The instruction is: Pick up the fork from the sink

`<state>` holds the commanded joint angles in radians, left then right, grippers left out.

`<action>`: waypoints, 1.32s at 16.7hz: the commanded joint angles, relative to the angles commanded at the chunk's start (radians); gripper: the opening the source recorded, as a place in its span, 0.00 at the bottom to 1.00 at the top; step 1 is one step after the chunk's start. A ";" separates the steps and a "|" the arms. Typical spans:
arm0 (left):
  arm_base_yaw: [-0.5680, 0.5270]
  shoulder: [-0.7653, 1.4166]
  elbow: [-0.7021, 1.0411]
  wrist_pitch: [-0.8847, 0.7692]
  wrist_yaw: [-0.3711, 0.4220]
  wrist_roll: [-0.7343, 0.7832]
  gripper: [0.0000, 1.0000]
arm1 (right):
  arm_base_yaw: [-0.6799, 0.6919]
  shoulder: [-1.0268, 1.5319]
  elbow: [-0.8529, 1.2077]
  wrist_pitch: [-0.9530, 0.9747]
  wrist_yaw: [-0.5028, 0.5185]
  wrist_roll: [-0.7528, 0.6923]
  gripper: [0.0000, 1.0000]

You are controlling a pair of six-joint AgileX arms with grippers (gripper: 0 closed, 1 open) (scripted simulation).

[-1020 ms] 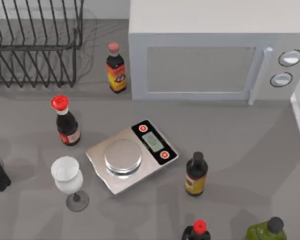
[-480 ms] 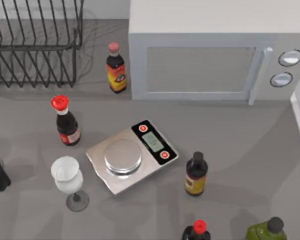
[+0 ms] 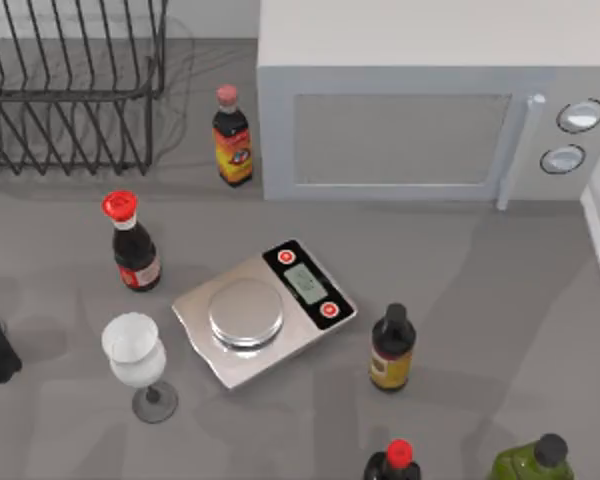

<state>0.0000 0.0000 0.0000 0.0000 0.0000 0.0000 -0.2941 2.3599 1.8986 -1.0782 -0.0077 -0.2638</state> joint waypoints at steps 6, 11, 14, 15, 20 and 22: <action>0.000 0.000 0.000 0.000 0.000 0.000 1.00 | 0.000 -0.073 0.087 -0.145 -0.001 0.000 0.00; 0.000 0.000 0.000 0.000 0.000 0.000 1.00 | 0.037 -0.107 0.050 -0.150 -0.001 0.036 0.00; 0.000 0.000 0.000 0.000 0.000 0.000 1.00 | 0.142 -0.235 -0.058 -0.173 0.002 0.147 0.00; 0.000 0.000 0.000 0.000 0.000 0.000 1.00 | 0.189 -0.294 -0.105 -0.184 0.003 0.196 0.00; 0.000 0.000 0.000 0.000 0.000 0.000 1.00 | 0.484 -0.634 -0.393 -0.239 0.009 0.478 0.00; 0.000 0.000 0.000 0.000 0.000 0.000 1.00 | 0.599 -0.747 -0.503 -0.256 0.009 0.581 0.00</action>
<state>0.0000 0.0000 0.0000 0.0000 0.0000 0.0000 0.3046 1.6128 1.3953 -1.3346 0.0015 0.3176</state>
